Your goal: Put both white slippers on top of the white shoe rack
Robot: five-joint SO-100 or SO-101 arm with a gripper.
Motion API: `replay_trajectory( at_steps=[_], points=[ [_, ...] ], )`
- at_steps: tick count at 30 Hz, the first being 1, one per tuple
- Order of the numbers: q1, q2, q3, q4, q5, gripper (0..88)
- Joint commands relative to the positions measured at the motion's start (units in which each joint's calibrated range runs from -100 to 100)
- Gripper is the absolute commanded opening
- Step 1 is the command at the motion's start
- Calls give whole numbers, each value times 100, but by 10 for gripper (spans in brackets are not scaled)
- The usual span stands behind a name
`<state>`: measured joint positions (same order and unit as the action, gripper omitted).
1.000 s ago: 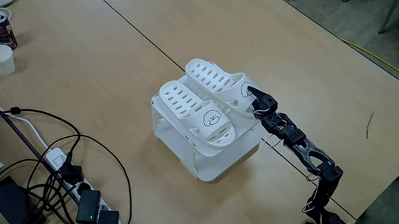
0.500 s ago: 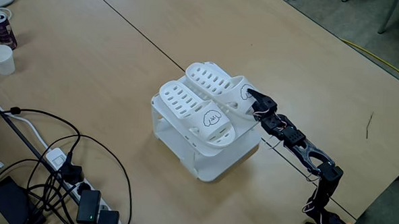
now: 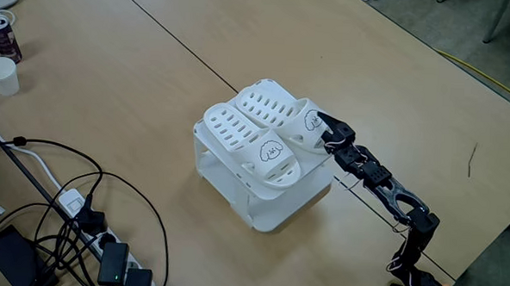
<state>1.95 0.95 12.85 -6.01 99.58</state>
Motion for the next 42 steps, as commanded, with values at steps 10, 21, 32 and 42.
replay_trajectory(
  at_steps=[10,21,32,42],
  points=[
    [-113,-1454,1047,-3,42,145],
    [-392,-1487,1101,-3,42,145],
    [-589,-1487,1101,-3,42,145],
    [-540,-1487,1354,-3,42,145]
  ],
)
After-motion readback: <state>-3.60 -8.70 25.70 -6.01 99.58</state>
